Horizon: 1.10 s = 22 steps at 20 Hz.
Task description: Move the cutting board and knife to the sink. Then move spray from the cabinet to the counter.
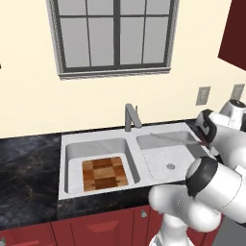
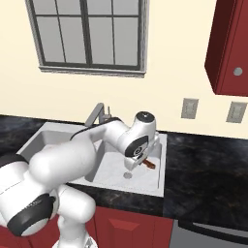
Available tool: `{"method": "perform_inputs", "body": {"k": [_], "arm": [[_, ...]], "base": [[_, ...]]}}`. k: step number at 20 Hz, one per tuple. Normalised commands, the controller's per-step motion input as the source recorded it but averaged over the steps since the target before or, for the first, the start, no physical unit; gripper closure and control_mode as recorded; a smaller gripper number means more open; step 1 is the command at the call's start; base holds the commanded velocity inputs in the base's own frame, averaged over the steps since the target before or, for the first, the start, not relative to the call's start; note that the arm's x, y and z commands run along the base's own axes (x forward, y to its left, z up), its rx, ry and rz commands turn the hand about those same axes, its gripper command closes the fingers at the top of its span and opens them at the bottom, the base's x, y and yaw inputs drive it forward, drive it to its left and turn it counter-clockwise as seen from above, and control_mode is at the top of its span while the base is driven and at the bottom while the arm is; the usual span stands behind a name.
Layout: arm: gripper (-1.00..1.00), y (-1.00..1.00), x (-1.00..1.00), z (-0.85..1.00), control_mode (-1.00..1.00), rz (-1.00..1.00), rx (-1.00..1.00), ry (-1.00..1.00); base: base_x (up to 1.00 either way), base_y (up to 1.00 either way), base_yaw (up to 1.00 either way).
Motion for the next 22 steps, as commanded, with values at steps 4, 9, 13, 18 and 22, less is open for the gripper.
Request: {"method": "perform_inputs", "body": {"k": [4, 9, 13, 18, 22], "arm": [[1.0, 0.0, 0.13, -0.36, -1.0, 0.0, 0.0, 0.0], [1.0, 0.0, 0.24, -0.3, -1.0, -0.01, 0.0, 0.0], [1.0, 0.0, 0.3, -0.26, -1.0, -0.02, 0.0, 0.0], [1.0, 0.0, 0.26, -0.32, -1.0, -0.01, 0.0, 0.0], [1.0, 0.0, 0.25, -0.31, -1.0, 0.0, 0.0, 0.0]], "base": [[0.0, 0.0, 0.0], [0.0, 0.0, 0.0], [0.0, 0.0, 0.0], [0.0, 0.0, 0.0], [0.0, 0.0, 0.0]]}}
